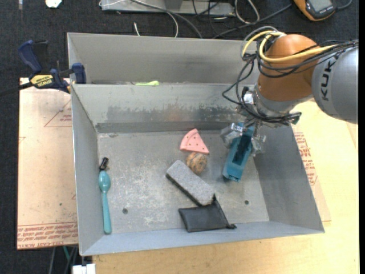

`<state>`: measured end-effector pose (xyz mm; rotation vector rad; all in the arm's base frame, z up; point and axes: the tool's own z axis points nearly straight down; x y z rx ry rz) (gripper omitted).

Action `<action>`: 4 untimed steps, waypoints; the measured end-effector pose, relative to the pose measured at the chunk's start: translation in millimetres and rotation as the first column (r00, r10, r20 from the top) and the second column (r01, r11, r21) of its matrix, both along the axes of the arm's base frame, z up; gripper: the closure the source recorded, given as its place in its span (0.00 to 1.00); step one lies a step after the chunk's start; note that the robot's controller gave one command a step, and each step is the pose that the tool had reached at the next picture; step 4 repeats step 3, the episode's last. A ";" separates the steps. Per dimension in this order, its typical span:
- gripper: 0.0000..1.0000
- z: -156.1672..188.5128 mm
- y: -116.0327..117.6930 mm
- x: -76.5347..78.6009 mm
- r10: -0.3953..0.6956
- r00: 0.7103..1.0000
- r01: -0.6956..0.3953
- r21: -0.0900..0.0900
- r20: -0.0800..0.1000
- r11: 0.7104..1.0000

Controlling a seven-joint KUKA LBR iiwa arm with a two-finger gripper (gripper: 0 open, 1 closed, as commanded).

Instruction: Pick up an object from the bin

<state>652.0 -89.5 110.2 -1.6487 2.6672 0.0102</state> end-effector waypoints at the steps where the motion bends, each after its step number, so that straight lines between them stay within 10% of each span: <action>1: 1.00 30.8 -0.8 2.4 -0.001 1.000 0.001 -0.002 0.009 1.000; 4: 1.00 92.6 0.5 0.1 -0.005 1.000 0.005 0.001 0.000 1.000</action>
Offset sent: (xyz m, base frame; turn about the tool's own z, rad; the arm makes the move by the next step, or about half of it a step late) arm 0.0020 -0.0006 0.0734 0.0008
